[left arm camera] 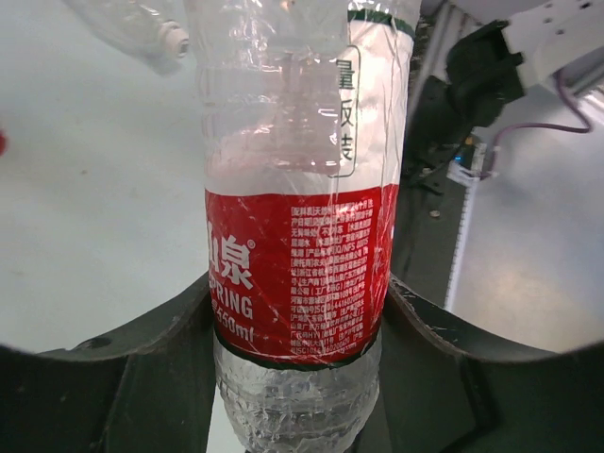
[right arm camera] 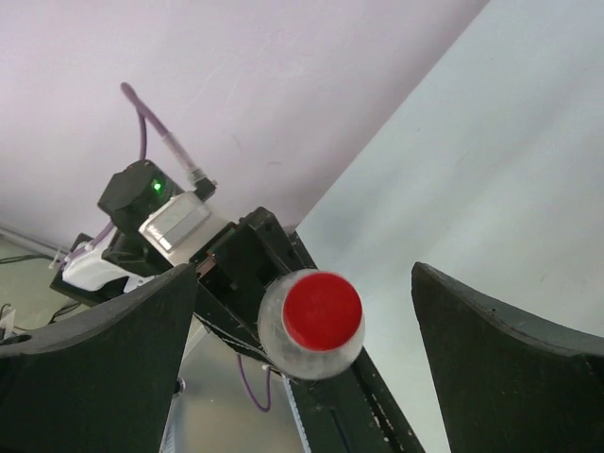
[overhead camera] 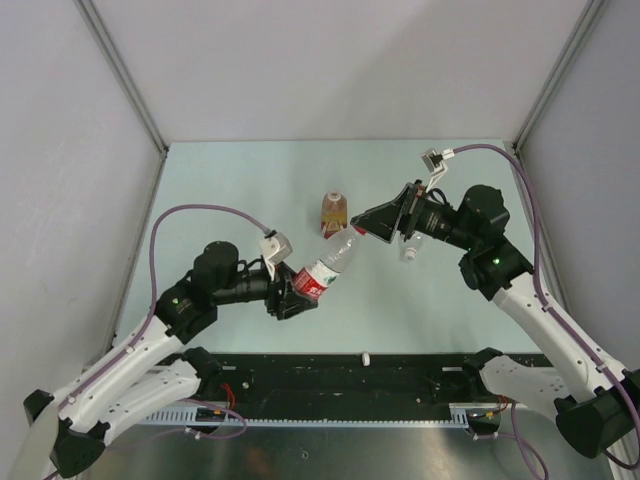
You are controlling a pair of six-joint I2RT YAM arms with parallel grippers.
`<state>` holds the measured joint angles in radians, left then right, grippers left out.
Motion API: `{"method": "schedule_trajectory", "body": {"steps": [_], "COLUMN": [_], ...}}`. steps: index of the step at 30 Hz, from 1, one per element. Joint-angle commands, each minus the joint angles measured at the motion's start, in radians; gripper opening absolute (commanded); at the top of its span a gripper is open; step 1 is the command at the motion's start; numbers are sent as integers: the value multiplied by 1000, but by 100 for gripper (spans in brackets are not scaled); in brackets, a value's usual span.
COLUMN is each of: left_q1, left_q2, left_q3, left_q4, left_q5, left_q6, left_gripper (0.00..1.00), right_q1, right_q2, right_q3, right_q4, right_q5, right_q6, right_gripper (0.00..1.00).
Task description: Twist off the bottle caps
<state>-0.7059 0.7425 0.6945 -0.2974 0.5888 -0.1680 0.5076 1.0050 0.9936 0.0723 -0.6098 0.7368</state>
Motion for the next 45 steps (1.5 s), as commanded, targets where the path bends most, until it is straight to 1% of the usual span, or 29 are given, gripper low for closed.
{"method": "schedule_trajectory", "body": {"steps": [1, 4, 9, 14, 18, 23, 29, 31, 38, 41, 45], "left_q1": [-25, -48, -74, -112, -127, -135, -173, -178, -189, -193, -197], "left_q2": [-28, -12, 46, 64, 55, 45, 107, 134, 181, 176, 175], "left_q3": [29, 54, 87, 104, 110, 97, 88, 94, 105, 104, 103], "left_q4": [-61, -123, -212, -247, -275, -283, -286, -288, -294, -294, -293], "left_q5": [-178, -291, -391, -424, -451, -485, -468, -470, -467, -456, -452], "left_q6": [66, 96, 137, 161, 201, 205, 205, 205, 206, 209, 211], "left_gripper": [36, 36, 36, 36, 37, 38, 35, 34, 30, 30, 30], "right_q1": [-24, -49, -124, -188, -217, -218, -206, -205, -204, -204, -203], "right_q2": [-34, -41, -35, -17, 25, 108, 174, 187, 240, 276, 321], "right_q3": [38, 38, 38, 39, 38, 37, 31, 24, -37, -58, -75], "right_q4": [-40, -62, -103, -189, -272, -357, -400, -418, -387, -353, -286], "right_q5": [21, 2, -81, -137, -189, -252, -296, -293, -313, -342, -397], "right_q6": [-31, -39, -22, -56, -108, -162, -216, -226, -206, -186, -147], "right_gripper": [99, 99, 99, 99, 99, 99, 99, 98, 87, 80, 77]}}
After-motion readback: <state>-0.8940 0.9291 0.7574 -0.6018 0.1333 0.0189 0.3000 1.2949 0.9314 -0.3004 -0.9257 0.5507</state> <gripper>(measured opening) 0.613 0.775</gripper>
